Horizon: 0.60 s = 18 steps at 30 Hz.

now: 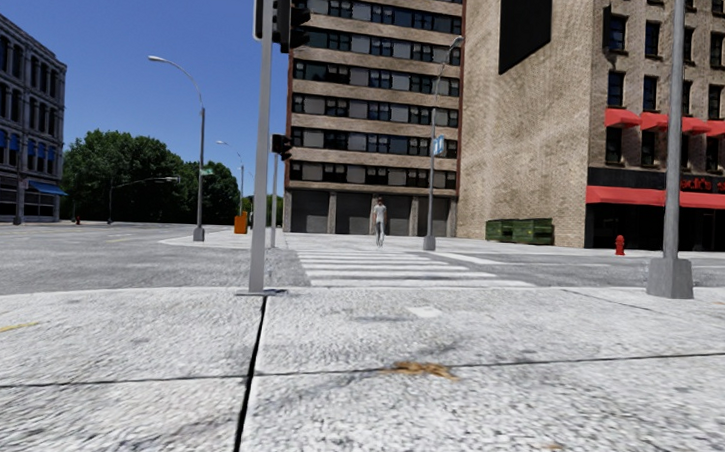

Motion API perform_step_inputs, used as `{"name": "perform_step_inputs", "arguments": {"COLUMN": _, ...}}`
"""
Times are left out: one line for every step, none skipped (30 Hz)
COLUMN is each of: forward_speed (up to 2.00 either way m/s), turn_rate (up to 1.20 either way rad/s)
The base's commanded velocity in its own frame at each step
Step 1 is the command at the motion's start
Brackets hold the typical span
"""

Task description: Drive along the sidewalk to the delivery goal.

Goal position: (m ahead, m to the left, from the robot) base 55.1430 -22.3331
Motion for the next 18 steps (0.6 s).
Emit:
{"name": "perform_step_inputs", "arguments": {"forward_speed": 2.0, "turn_rate": -0.4}}
{"name": "perform_step_inputs", "arguments": {"forward_speed": 2.0, "turn_rate": -0.61}}
{"name": "perform_step_inputs", "arguments": {"forward_speed": 2.0, "turn_rate": -0.68}}
{"name": "perform_step_inputs", "arguments": {"forward_speed": 2.0, "turn_rate": -0.69}}
{"name": "perform_step_inputs", "arguments": {"forward_speed": 2.0, "turn_rate": -0.69}}
{"name": "perform_step_inputs", "arguments": {"forward_speed": 2.0, "turn_rate": -0.69}}
{"name": "perform_step_inputs", "arguments": {"forward_speed": 2.0, "turn_rate": -0.7}}
{"name": "perform_step_inputs", "arguments": {"forward_speed": 2.0, "turn_rate": -0.53}}
{"name": "perform_step_inputs", "arguments": {"forward_speed": 2.0, "turn_rate": -0.53}}
{"name": "perform_step_inputs", "arguments": {"forward_speed": 2.0, "turn_rate": -0.06}}
{"name": "perform_step_inputs", "arguments": {"forward_speed": 2.0, "turn_rate": 0.0}}
{"name": "perform_step_inputs", "arguments": {"forward_speed": 2.0, "turn_rate": 0.0}}
{"name": "perform_step_inputs", "arguments": {"forward_speed": 2.0, "turn_rate": 0.0}}
{"name": "perform_step_inputs", "arguments": {"forward_speed": 2.0, "turn_rate": 0.0}}
{"name": "perform_step_inputs", "arguments": {"forward_speed": 2.0, "turn_rate": 0.0}}
{"name": "perform_step_inputs", "arguments": {"forward_speed": 2.0, "turn_rate": 0.0}}
{"name": "perform_step_inputs", "arguments": {"forward_speed": 2.0, "turn_rate": 0.0}}
{"name": "perform_step_inputs", "arguments": {"forward_speed": 2.0, "turn_rate": 0.0}}
